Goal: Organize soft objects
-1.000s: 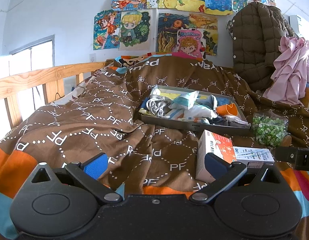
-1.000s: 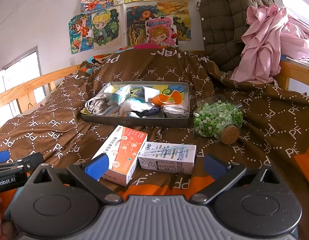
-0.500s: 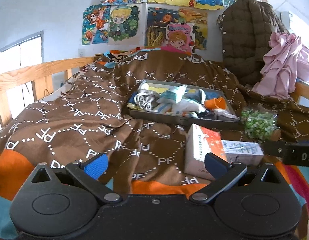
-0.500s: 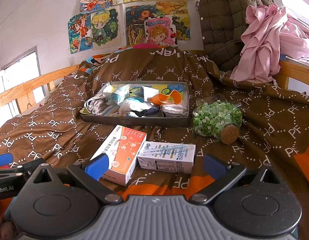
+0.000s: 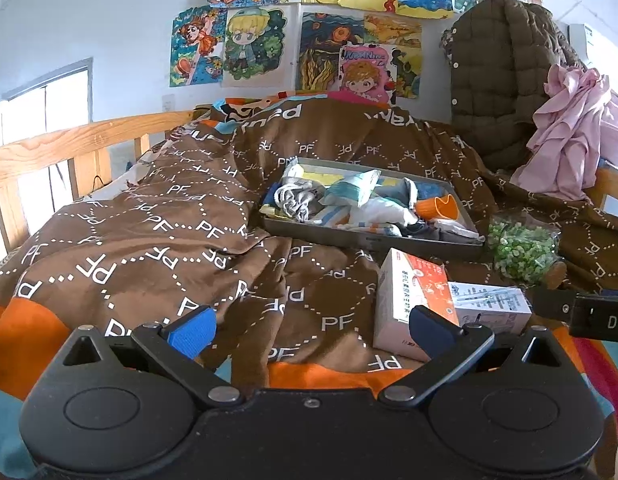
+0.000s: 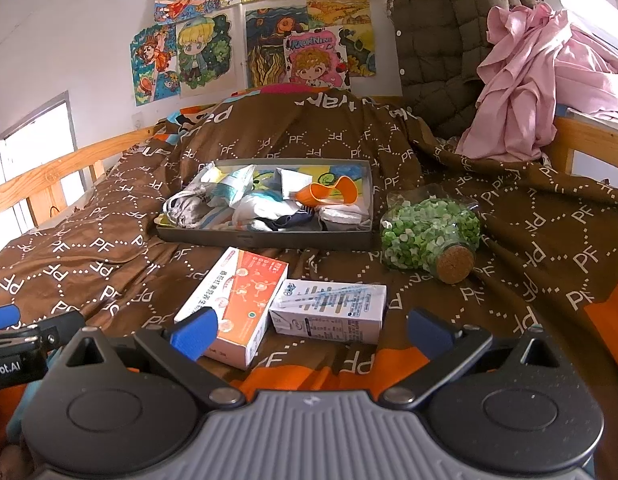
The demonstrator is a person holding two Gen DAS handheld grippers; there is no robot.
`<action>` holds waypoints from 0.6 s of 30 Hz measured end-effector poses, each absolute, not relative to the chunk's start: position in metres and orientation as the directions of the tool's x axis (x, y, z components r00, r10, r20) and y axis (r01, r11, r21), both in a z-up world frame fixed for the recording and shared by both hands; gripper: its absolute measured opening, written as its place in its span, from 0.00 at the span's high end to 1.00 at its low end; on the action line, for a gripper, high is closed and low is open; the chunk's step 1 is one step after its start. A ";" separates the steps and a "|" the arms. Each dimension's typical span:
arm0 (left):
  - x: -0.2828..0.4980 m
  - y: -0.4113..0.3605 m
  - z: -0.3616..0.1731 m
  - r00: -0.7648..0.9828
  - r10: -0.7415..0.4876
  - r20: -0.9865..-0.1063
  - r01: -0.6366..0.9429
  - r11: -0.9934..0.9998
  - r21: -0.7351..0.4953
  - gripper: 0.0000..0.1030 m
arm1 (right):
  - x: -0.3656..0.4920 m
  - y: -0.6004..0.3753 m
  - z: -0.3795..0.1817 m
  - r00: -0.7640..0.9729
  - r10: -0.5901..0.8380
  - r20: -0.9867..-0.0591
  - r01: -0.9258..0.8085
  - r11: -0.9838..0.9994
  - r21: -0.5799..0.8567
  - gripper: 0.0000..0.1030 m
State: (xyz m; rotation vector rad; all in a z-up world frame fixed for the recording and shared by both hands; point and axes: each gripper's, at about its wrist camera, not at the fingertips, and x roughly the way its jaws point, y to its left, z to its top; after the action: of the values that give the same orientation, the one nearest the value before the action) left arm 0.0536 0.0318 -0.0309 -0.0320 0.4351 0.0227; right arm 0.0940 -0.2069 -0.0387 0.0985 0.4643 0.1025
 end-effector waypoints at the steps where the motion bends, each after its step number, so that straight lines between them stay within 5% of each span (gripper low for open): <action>1: 0.054 0.032 -0.031 0.905 0.019 -0.425 -0.031 0.999 -0.023 0.01 | 0.094 -0.207 -0.039 0.889 0.121 -0.441 -0.076 0.990 0.118 0.00; 18: 0.057 0.033 -0.031 0.897 0.044 -0.439 -0.047 0.999 0.004 0.01 | 0.095 -0.206 -0.041 0.886 0.124 -0.447 -0.080 0.990 0.117 0.00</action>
State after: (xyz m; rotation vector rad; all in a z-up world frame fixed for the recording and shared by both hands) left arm 0.0568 0.0325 -0.0314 -0.0063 0.4543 0.0471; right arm 0.0952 -0.2057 -0.0408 0.0958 0.4712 0.1065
